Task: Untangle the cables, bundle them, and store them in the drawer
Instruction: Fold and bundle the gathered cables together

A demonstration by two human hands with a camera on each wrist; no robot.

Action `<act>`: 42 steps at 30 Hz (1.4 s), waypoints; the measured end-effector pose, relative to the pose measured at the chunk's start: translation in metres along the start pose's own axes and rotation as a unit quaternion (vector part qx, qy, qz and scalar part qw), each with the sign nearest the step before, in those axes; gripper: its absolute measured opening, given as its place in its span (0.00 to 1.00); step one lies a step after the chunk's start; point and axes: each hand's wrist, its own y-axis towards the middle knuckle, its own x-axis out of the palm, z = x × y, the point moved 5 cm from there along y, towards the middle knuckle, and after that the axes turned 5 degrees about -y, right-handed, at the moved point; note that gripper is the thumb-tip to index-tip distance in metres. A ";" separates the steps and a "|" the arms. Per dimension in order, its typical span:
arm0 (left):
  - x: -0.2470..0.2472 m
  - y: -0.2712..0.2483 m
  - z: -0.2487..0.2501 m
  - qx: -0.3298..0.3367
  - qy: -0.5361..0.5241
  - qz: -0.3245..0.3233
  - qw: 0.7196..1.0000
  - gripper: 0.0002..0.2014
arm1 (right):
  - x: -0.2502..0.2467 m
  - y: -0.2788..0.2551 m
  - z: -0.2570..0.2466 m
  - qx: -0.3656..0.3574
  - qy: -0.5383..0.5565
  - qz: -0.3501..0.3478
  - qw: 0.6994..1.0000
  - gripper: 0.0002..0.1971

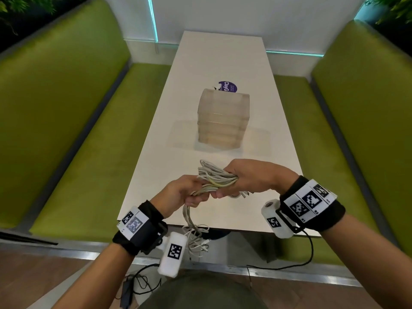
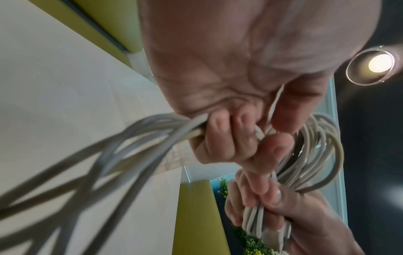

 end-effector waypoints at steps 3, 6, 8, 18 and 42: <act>-0.003 -0.003 -0.002 -0.021 -0.051 -0.074 0.996 0.34 | 0.001 -0.004 0.004 0.002 -0.034 -0.006 0.999 0.13; -0.003 -0.005 -0.010 -0.131 -0.057 -0.119 0.983 0.58 | 0.012 -0.003 0.001 0.007 -0.167 -0.034 0.985 0.08; 0.006 -0.002 -0.014 -0.180 0.025 -0.120 0.976 0.54 | 0.023 0.002 -0.008 0.005 -0.271 -0.058 0.961 0.06; 0.022 0.004 -0.013 -0.150 0.250 -0.078 0.953 0.05 | 0.030 0.014 -0.008 0.008 -0.197 -0.146 0.969 0.07; 0.011 0.006 -0.014 -0.131 0.239 -0.063 0.960 0.19 | 0.038 0.002 0.009 0.000 0.066 -0.156 0.985 0.06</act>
